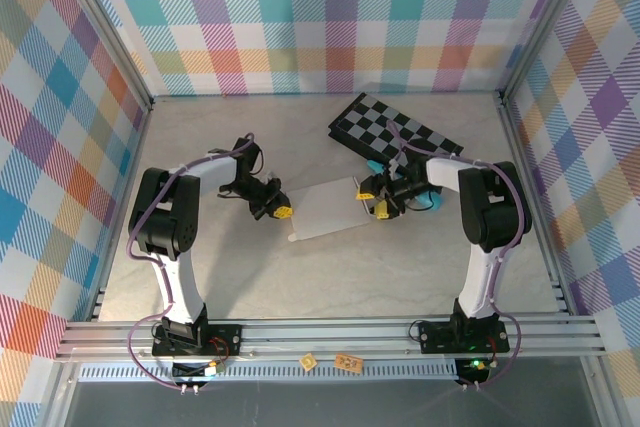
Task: Fold the paper box
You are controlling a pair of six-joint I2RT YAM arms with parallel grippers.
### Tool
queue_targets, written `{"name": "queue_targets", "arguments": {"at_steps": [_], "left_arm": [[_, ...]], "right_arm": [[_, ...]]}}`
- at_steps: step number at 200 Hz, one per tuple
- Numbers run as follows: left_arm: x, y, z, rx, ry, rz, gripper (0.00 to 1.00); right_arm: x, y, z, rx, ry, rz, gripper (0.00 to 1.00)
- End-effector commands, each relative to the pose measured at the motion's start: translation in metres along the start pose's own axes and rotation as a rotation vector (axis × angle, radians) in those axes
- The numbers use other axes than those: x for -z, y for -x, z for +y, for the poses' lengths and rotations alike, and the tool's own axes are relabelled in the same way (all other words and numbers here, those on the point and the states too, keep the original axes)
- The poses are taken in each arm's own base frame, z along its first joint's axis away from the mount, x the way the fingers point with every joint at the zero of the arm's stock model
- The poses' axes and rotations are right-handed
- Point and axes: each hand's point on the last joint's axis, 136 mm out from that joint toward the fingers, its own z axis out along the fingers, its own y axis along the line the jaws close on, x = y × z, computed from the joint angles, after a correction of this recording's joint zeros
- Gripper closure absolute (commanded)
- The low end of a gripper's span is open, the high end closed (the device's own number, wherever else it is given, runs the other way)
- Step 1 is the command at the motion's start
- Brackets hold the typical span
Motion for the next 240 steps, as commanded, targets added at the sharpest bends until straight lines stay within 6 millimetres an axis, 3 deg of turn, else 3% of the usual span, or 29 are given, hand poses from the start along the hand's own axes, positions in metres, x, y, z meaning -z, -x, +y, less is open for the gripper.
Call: {"name": "queue_targets", "arguments": {"at_steps": [1, 21, 41, 76, 109, 140, 159, 182, 216, 240], "left_arm": [[0.001, 0.000, -0.005, 0.008, -0.026, 0.031, 1.00], [0.002, 0.002, -0.004, 0.008, -0.023, 0.028, 1.00], [0.005, 0.003, -0.005, 0.014, -0.035, 0.025, 1.00], [0.019, -0.001, -0.011, 0.010, -0.053, 0.032, 1.00], [0.020, -0.004, -0.009, 0.020, -0.066, 0.048, 1.00], [0.024, -0.006, -0.009, 0.019, -0.059, 0.037, 1.00], [0.028, -0.008, -0.006, 0.016, -0.031, 0.018, 0.84], [0.040, -0.011, -0.003, 0.004, 0.014, -0.046, 0.75], [0.048, 0.000, -0.005, 0.049, -0.021, -0.194, 0.70], [0.035, 0.000, -0.005, 0.099, -0.058, -0.215, 0.69]], "right_arm": [[-0.009, -0.003, 0.000, 0.026, -0.021, 0.026, 0.35], [0.006, 0.001, -0.014, 0.044, -0.167, -0.059, 0.35], [0.017, 0.004, -0.010, 0.071, -0.175, -0.107, 0.35], [0.012, 0.008, -0.004, 0.087, -0.129, -0.087, 0.34], [-0.002, 0.012, 0.005, 0.074, -0.061, -0.044, 0.33], [-0.002, 0.011, 0.004, 0.037, -0.071, -0.069, 0.34], [-0.005, 0.010, 0.000, 0.015, -0.086, -0.083, 0.34], [-0.009, 0.008, 0.002, 0.000, -0.086, -0.086, 0.35], [-0.010, 0.004, 0.008, 0.008, -0.106, -0.098, 0.35], [-0.008, 0.003, 0.008, 0.004, -0.117, -0.106, 0.35]]}}
